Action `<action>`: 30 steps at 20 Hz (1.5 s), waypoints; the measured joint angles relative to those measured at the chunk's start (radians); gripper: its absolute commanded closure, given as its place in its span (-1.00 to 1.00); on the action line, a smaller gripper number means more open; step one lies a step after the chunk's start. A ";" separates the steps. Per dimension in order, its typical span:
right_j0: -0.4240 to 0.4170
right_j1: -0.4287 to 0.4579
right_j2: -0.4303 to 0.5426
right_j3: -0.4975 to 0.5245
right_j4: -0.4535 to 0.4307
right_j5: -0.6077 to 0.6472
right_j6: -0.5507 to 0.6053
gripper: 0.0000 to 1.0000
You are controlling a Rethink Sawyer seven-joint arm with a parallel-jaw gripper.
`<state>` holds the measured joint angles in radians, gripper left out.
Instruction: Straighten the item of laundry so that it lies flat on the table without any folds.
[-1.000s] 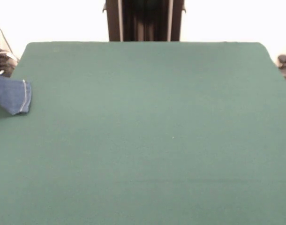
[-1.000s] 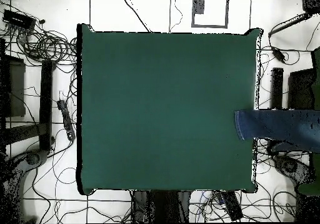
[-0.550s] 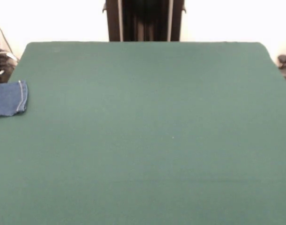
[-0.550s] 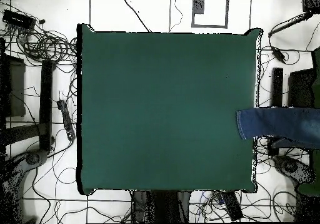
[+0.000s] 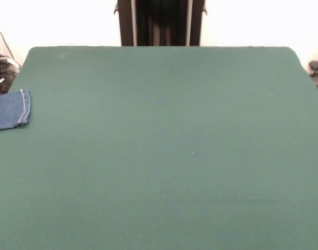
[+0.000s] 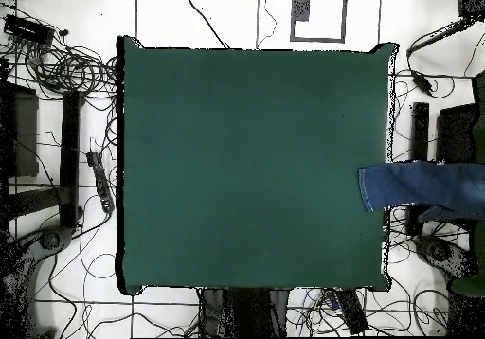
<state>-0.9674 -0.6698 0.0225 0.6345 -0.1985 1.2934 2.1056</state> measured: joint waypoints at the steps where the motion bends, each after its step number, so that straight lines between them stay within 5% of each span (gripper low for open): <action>1: -0.004 0.014 0.002 -0.019 -0.002 0.008 -0.008 1.00; 10: -0.011 0.106 0.008 -0.175 -0.037 0.103 -0.073 1.00; 22: -0.005 0.150 0.010 -0.436 -0.104 0.396 -0.080 1.00; 30: -0.005 0.150 0.049 -0.536 -0.142 0.426 -0.080 1.00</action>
<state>-0.9727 -0.5193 0.0720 0.0989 -0.3402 1.7192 2.0255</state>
